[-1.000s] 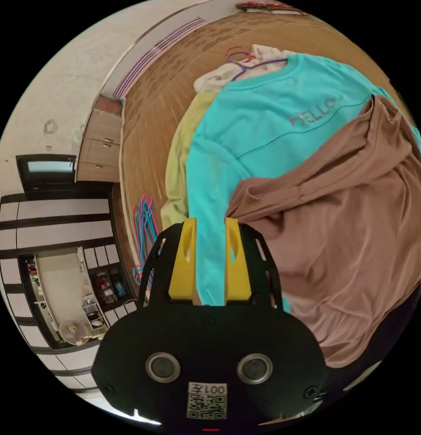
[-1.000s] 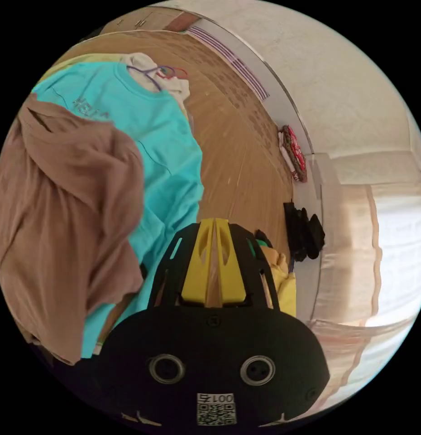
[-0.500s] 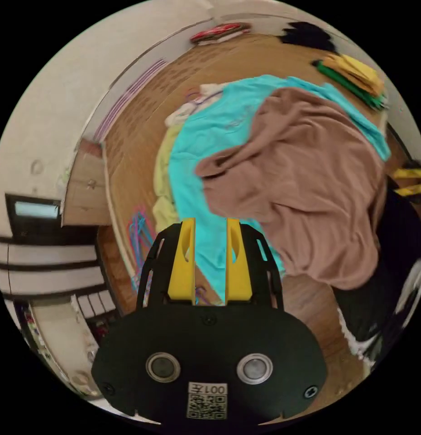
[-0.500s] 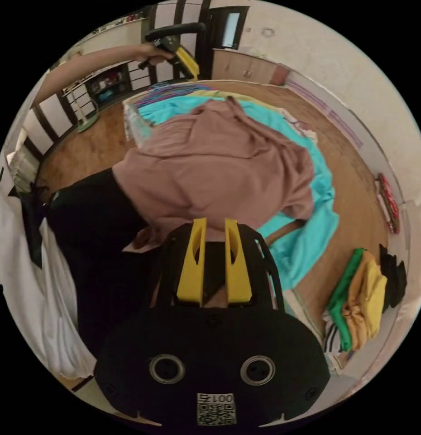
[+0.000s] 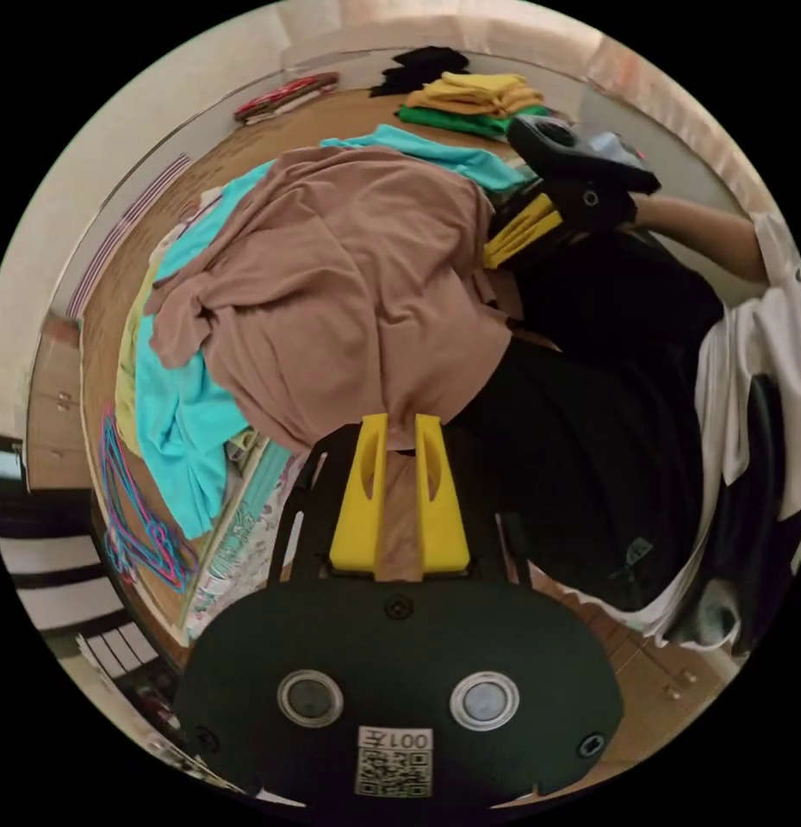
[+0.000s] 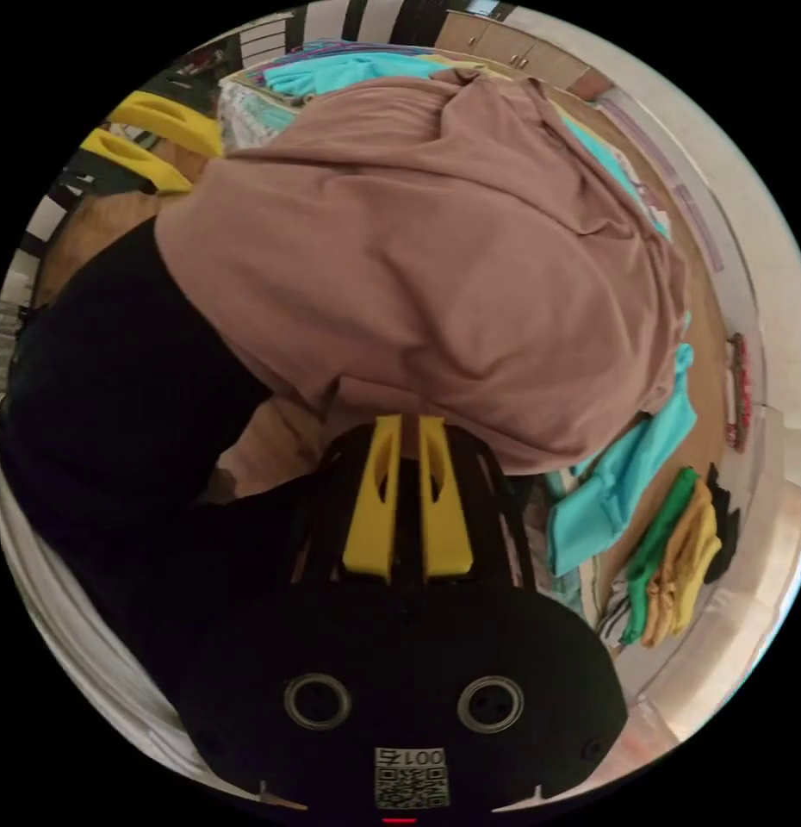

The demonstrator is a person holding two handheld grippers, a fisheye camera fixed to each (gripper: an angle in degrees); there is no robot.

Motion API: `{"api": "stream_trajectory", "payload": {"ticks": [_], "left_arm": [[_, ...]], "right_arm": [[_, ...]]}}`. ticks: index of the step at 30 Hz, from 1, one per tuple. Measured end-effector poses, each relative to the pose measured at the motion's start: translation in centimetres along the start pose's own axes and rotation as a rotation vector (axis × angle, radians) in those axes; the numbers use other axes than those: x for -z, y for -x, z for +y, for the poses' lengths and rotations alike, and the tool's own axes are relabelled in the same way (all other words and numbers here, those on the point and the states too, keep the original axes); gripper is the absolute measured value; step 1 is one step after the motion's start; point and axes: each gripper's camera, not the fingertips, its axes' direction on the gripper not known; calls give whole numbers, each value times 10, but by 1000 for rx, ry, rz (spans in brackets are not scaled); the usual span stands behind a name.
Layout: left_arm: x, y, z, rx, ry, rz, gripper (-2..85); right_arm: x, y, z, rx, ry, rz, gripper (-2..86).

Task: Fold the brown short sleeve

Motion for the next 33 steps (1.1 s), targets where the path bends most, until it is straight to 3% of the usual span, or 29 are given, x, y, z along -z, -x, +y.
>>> {"api": "stream_trajectory", "payload": {"ticks": [4, 10, 14, 19, 26, 33], "left_arm": [[6, 2, 26, 73, -37, -3, -6], [32, -7, 58, 123, -77, -82, -10], [73, -11, 86, 204, -202, -84, -10], [109, -22, 113, 222, -257, -106, -10], [162, -43, 156, 249, -395, -131, -10], [188, -56, 188, 298, -454, -163, -10]], "right_arm": [[11, -10, 11, -84, -75, 47, 16], [41, -20, 51, -98, -204, -186, 67], [45, 3, 58, -31, -235, -274, 115], [28, 34, 38, 43, -152, -223, 122], [2, 68, 32, 82, -83, -101, 19], [9, 69, 97, -167, -211, 37, 5]]}}
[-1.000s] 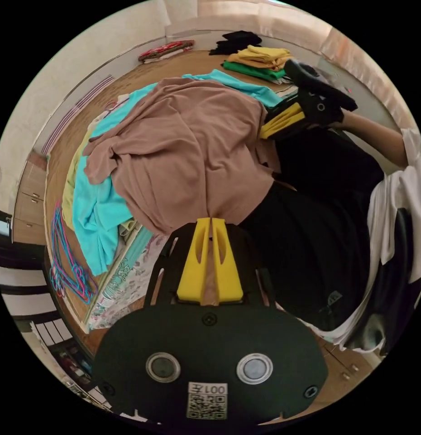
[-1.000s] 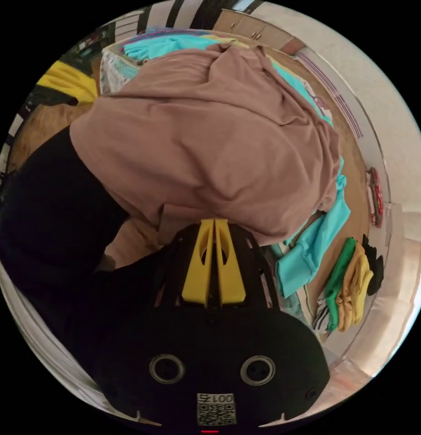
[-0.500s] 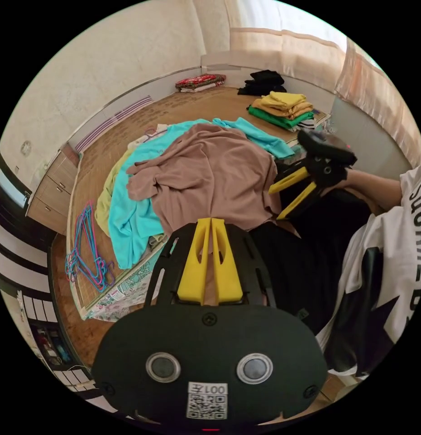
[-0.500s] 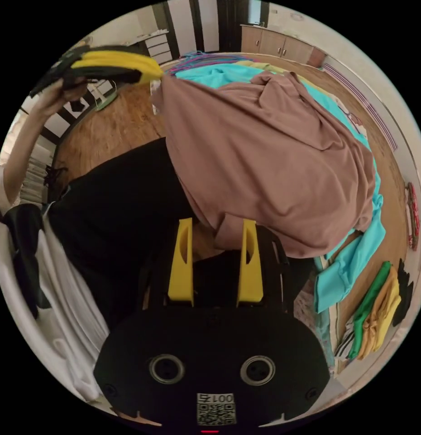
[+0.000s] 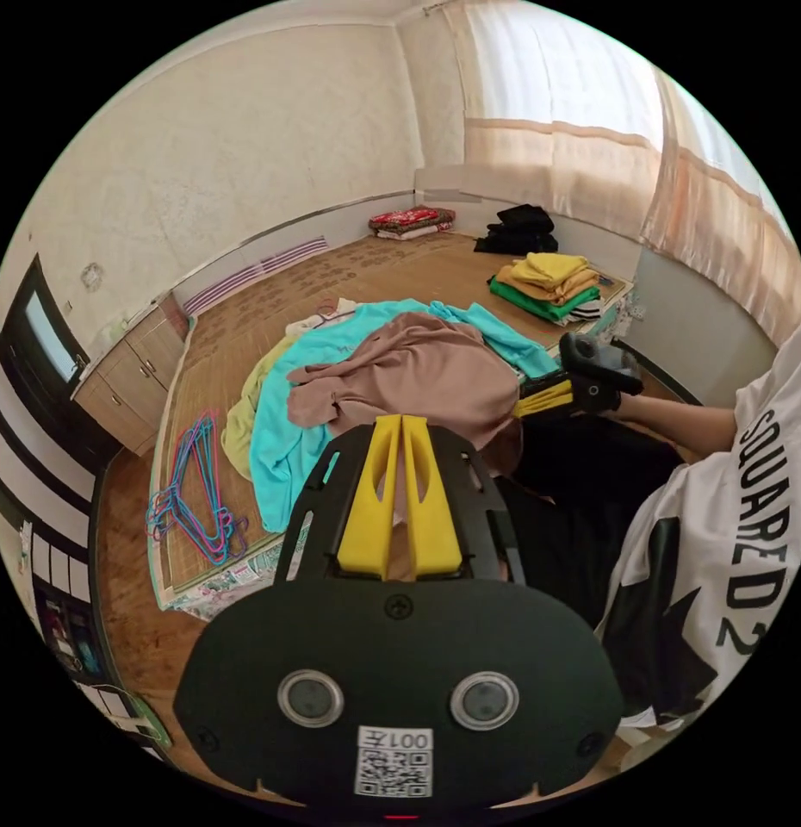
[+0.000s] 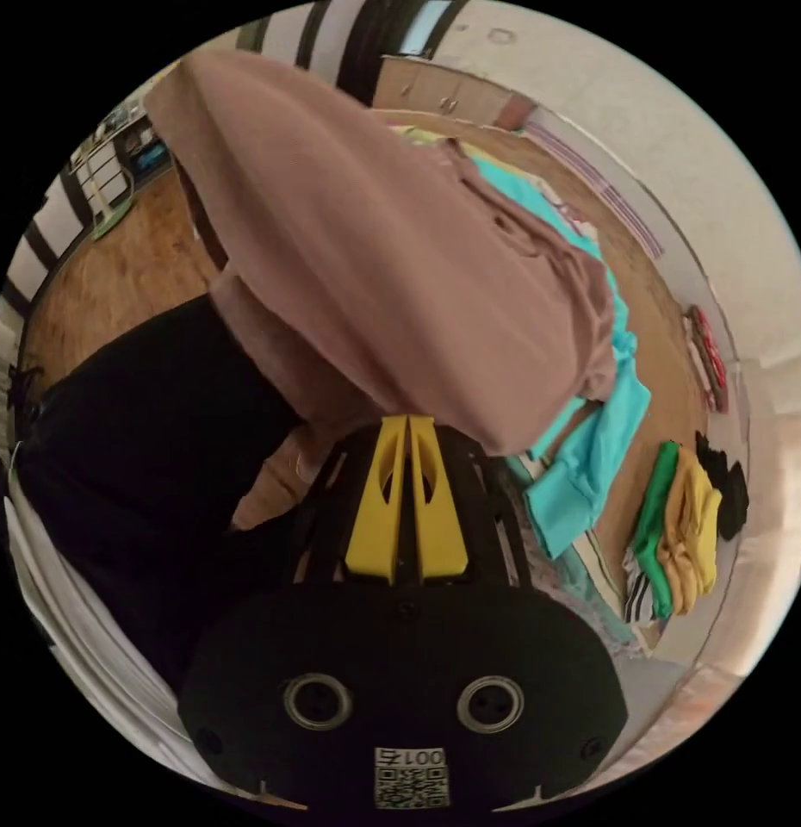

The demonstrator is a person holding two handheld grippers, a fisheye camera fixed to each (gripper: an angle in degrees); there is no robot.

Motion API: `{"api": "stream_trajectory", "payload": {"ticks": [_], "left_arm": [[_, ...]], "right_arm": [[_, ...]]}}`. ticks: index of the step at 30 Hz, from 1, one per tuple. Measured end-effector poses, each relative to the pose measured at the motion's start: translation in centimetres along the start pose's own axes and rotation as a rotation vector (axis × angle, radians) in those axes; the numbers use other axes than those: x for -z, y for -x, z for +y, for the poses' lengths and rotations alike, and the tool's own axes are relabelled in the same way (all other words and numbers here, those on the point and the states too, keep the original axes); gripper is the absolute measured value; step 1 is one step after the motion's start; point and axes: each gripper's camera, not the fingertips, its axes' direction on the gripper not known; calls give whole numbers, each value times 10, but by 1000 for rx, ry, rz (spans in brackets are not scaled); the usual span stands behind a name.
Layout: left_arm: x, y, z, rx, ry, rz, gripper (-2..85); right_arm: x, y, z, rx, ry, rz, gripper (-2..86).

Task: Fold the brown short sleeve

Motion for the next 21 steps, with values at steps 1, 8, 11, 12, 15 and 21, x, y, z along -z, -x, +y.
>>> {"api": "stream_trajectory", "payload": {"ticks": [1, 8, 11, 12, 15, 21], "left_arm": [[3, 0, 1, 4, -9, 6, -10], [35, -13, 1, -33, -25, -70, -10], [53, -20, 3, -48, -49, -63, -10], [59, -23, 5, -57, -71, -28, -10], [68, -33, 9, -96, -64, 24, -10], [87, -52, 25, -125, 5, -19, -9]], "right_arm": [[4, -2, 7, -23, -16, 7, 4], [78, -27, 99, -295, -242, 177, 2], [117, -32, 145, -427, -386, 264, 1], [124, -33, 160, -475, -417, 274, 1], [130, -28, 189, -539, -446, 291, 1], [166, -12, 247, -600, -463, 426, 2]]}}
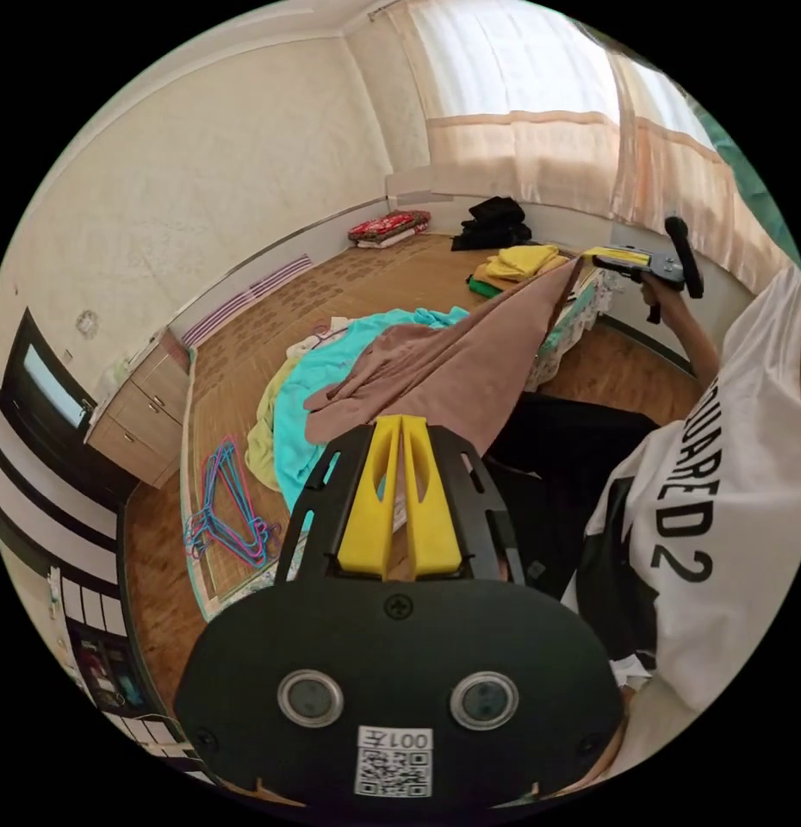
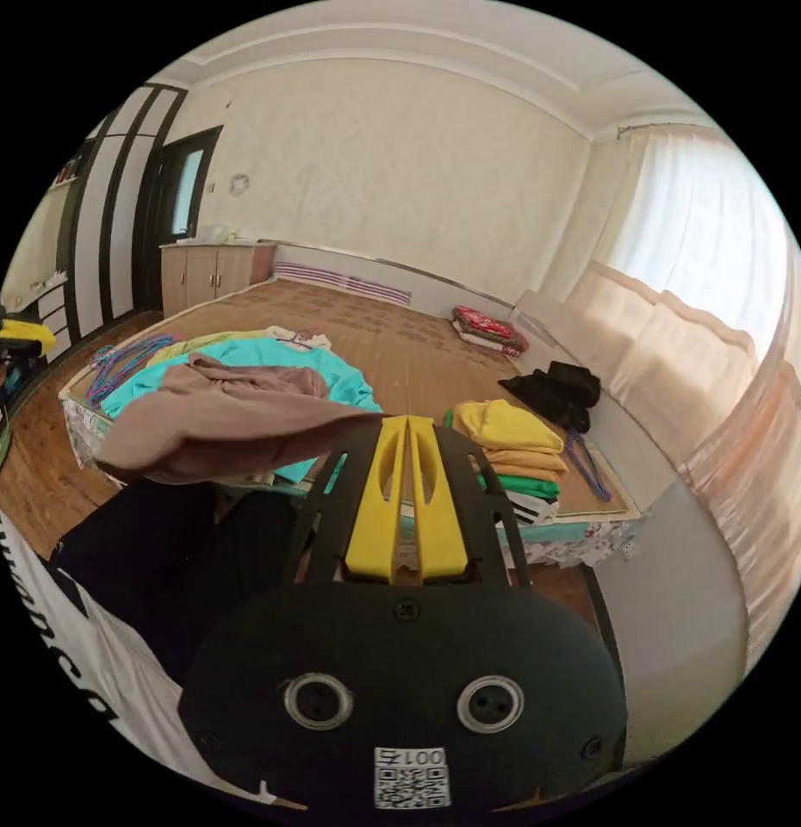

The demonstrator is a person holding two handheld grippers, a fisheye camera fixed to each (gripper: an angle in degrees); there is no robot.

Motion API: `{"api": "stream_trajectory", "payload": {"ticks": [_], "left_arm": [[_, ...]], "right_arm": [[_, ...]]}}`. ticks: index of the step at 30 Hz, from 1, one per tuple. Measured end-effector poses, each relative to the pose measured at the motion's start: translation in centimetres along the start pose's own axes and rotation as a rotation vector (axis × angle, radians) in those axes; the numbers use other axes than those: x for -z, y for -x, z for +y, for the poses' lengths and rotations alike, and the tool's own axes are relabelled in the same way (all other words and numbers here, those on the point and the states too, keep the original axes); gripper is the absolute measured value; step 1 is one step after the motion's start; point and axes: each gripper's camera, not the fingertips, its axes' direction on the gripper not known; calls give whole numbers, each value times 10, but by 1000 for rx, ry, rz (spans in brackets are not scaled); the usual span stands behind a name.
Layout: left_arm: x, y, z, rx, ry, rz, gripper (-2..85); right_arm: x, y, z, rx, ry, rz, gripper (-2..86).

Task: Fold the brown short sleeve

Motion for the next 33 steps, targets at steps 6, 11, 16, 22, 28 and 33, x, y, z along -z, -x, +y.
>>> {"api": "stream_trajectory", "payload": {"ticks": [6, 11, 16, 22, 28, 33], "left_arm": [[-47, -17, 7, -22, 116, 166, 5], [-135, -67, 10, -97, 216, 163, 90], [-184, -99, -9, -191, 269, 316, 123], [-209, -135, -28, -240, 318, 31, 73], [-172, -105, -22, -2, 276, -52, 0], [-102, -66, -13, 64, 131, 140, -5]], "right_arm": [[-1, -10, 14, 75, 70, -259, 1], [-31, 17, 38, 144, 162, -128, 1], [-15, 12, 39, 85, 32, -99, 1], [19, -21, 30, -53, -189, -237, 1], [19, -34, 31, -49, -235, -212, 1], [-7, -30, 29, 68, -181, -106, 2]]}}
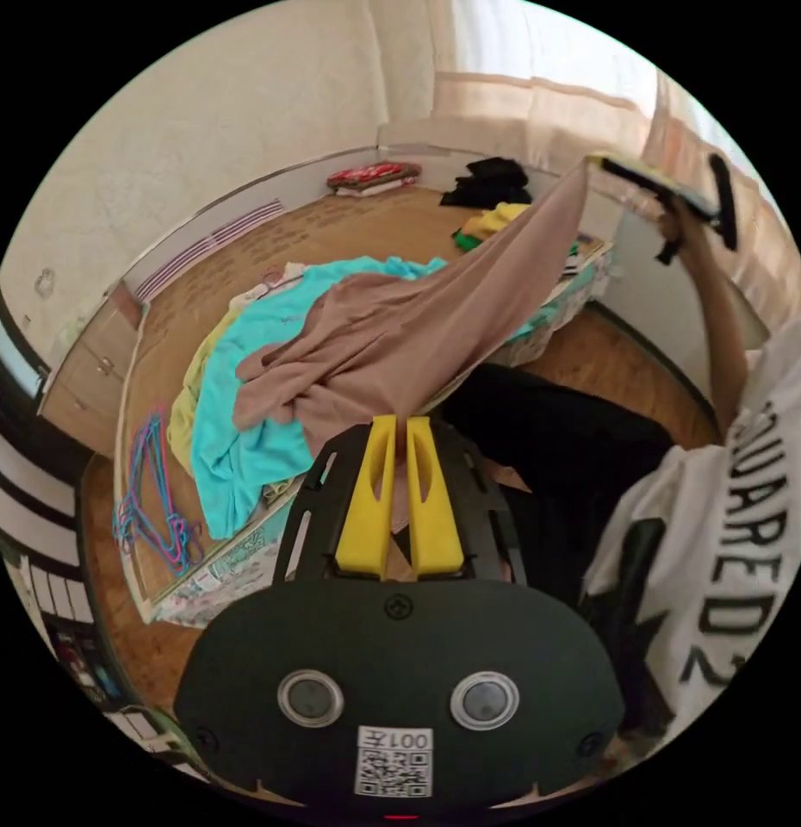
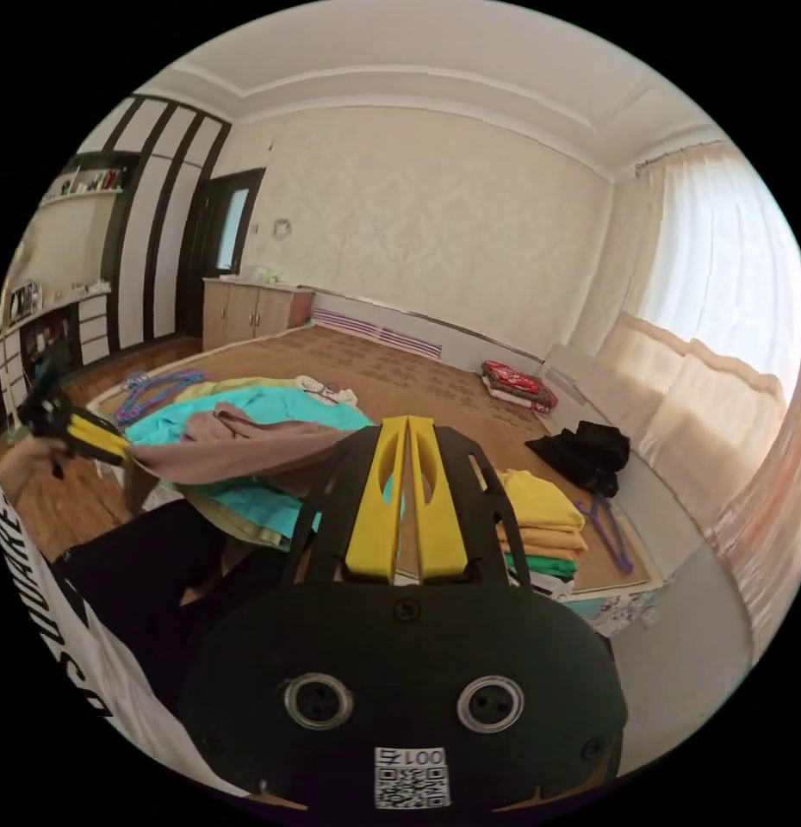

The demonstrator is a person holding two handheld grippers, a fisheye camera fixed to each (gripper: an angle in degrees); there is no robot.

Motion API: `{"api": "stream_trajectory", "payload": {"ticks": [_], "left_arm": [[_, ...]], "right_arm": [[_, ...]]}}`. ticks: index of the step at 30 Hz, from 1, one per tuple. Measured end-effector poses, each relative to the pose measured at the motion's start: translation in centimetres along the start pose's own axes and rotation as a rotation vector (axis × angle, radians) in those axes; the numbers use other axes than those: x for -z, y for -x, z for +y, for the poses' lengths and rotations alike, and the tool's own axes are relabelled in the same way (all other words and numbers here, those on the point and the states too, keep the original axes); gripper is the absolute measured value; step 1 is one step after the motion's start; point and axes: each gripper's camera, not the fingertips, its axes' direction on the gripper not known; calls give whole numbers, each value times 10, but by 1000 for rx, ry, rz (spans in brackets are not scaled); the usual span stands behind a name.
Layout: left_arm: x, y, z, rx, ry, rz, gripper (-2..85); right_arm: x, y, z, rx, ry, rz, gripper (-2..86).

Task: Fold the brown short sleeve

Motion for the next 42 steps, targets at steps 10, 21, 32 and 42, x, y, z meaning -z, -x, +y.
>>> {"api": "stream_trajectory", "payload": {"ticks": [10, 21, 32, 42], "left_arm": [[94, 4, -12, -266, -75, 24, -10], [69, 4, 15, -167, 8, 49, -10], [-5, 22, 62, -29, 316, -163, -10], [18, 49, 55, -8, 123, -171, -10]], "right_arm": [[-19, -36, -26, 85, -20, 106, 3], [-86, -64, -10, 149, 190, 33, 3], [-200, -29, 91, 48, 527, -330, 19], [-254, -50, 113, -145, 585, -684, 109]]}}
